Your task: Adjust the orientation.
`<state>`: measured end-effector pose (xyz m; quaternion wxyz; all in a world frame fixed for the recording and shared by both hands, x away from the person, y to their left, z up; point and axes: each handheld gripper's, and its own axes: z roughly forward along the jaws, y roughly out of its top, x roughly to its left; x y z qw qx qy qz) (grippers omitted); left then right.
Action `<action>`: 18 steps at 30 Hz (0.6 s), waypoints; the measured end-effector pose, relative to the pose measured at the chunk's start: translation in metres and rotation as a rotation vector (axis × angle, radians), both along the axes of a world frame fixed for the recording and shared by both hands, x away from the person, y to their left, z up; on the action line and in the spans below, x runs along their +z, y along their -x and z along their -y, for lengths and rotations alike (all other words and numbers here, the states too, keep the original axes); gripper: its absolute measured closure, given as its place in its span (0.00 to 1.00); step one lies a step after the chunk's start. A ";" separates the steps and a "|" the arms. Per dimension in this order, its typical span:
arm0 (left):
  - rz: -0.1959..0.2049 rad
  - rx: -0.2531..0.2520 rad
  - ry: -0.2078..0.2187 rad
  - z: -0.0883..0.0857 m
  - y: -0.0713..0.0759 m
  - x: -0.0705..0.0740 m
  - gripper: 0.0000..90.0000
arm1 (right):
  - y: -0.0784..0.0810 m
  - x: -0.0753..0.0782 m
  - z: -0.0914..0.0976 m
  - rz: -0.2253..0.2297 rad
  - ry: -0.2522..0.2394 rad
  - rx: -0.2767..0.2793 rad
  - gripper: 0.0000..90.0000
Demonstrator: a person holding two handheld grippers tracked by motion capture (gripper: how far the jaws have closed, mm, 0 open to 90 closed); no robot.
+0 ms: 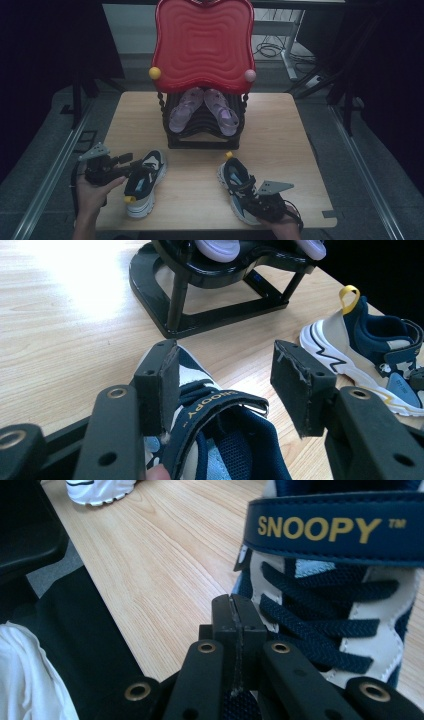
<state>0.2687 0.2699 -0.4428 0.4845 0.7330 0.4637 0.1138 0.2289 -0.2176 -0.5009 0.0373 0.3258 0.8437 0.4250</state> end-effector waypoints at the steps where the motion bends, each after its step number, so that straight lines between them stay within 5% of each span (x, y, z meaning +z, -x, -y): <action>1: 0.000 0.000 0.000 0.000 0.000 0.000 0.50 | 0.000 0.000 0.002 0.002 0.003 -0.003 1.00; 18: -0.002 0.000 -0.003 -0.001 0.000 -0.001 0.50 | -0.004 0.002 0.030 0.007 0.017 -0.071 1.00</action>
